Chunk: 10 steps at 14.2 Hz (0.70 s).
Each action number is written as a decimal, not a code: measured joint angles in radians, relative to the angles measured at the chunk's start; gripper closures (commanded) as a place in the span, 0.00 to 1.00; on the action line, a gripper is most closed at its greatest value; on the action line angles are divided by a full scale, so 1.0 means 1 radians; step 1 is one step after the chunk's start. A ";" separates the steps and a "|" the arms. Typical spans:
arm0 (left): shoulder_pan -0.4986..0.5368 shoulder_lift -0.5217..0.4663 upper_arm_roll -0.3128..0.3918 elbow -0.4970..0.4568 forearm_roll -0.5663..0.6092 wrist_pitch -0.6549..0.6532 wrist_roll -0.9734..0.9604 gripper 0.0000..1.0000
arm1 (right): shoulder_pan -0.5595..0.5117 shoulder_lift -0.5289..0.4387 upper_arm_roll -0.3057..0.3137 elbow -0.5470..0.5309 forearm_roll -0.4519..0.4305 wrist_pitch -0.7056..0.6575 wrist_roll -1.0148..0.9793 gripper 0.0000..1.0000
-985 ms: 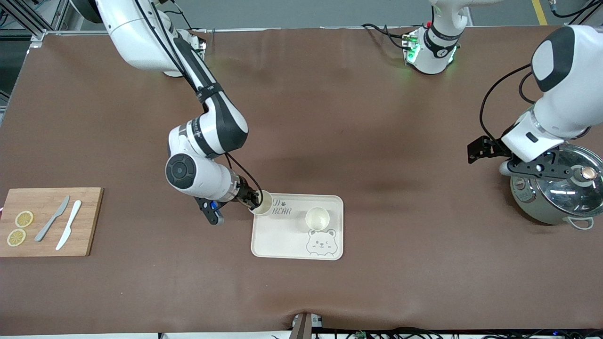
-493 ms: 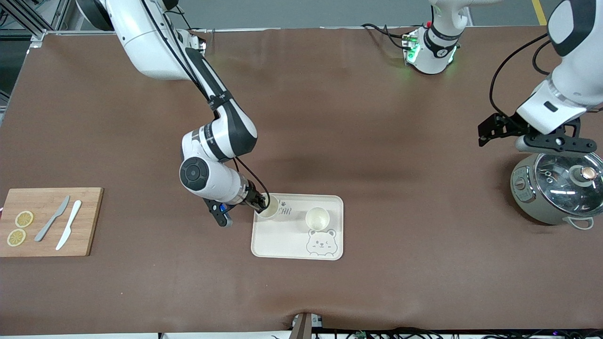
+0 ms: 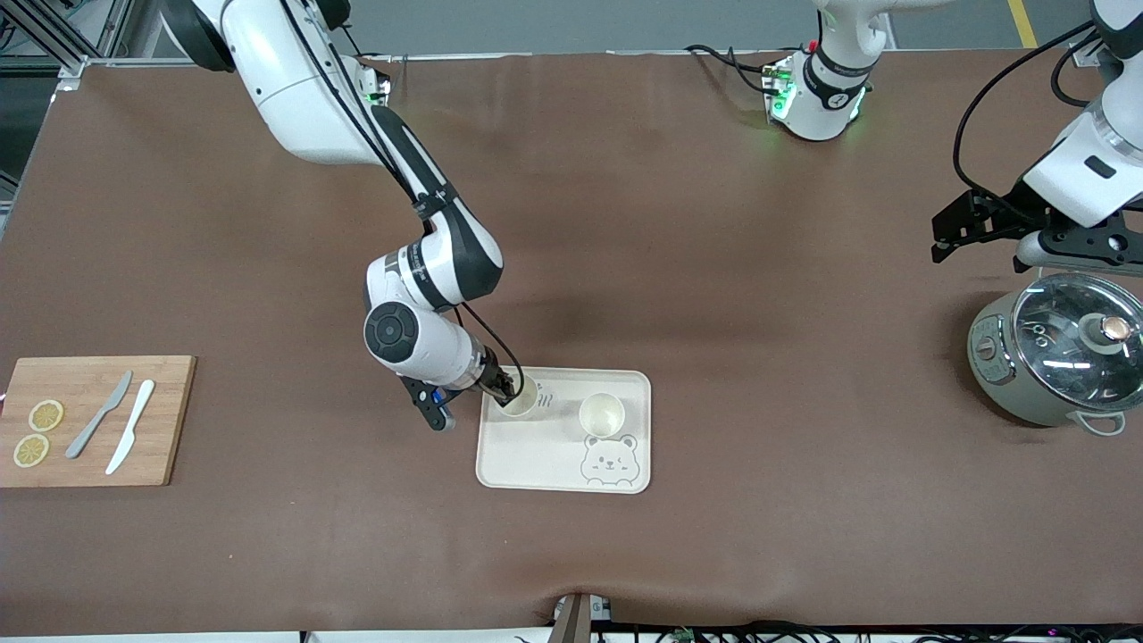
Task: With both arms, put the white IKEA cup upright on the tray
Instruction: 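Carry the second white cup onto the tray with the right gripper, then open the right gripper and pull it back from the cup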
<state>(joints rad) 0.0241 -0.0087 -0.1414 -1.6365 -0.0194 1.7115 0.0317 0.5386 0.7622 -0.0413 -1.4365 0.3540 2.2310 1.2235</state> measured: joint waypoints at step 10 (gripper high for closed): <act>-0.053 0.034 0.002 0.023 0.000 -0.073 -0.012 0.00 | -0.008 -0.003 -0.015 0.031 0.000 -0.045 0.001 0.00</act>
<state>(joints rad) -0.0285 0.0251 -0.1394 -1.6136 -0.0194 1.6389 0.0201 0.5309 0.7589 -0.0564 -1.4055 0.3540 2.1864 1.2247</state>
